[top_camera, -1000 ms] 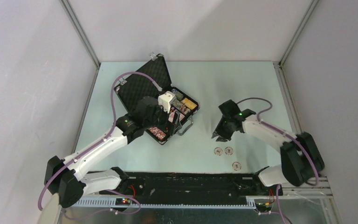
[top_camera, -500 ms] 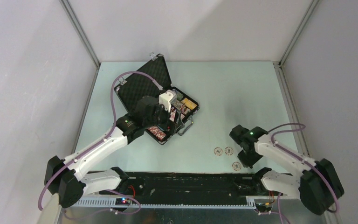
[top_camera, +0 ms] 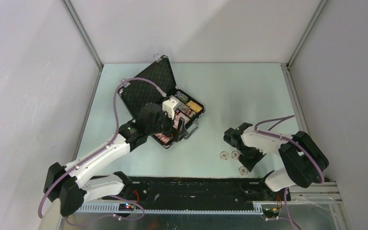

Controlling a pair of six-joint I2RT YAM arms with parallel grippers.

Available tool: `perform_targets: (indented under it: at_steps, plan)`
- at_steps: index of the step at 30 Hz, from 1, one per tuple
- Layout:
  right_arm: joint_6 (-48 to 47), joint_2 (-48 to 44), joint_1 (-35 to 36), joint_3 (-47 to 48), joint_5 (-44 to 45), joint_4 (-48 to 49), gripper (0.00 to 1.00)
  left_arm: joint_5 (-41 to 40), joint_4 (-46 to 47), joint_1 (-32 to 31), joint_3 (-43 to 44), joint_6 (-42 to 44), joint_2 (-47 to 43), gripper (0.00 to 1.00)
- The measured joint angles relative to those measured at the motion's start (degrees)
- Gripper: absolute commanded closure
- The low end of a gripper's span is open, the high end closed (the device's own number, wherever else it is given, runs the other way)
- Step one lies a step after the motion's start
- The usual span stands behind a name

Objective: Pack up texas hold em set

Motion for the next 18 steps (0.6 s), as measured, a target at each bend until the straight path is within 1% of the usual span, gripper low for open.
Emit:
perform_targets:
  at_steps: [3,8,11,15,18]
  plan:
    - [-0.2,0.5,0.2,0.0,-2.4,2.9,1.0,0.0,0.1,0.0,-0.2,0.0,-0.3,0.04]
    - [-0.4,-0.2,1.6,0.3,-6.3,5.0,1.0,-0.2,0.4,0.0,-0.2,0.0,-0.6,0.04]
    - [0.0,-2.2,1.8,0.3,-9.1,8.3,1.0,-0.4,0.5,0.0,-0.2,-0.1,-0.7,0.04]
    - [0.2,-4.9,1.4,0.1,-11.3,16.5,1.0,-0.5,0.5,0.0,-0.2,0.0,-0.7,0.04]
    - [0.3,-9.1,0.9,0.1,-11.2,18.4,1.0,-0.6,0.5,0.0,-0.2,0.0,-0.7,0.04]
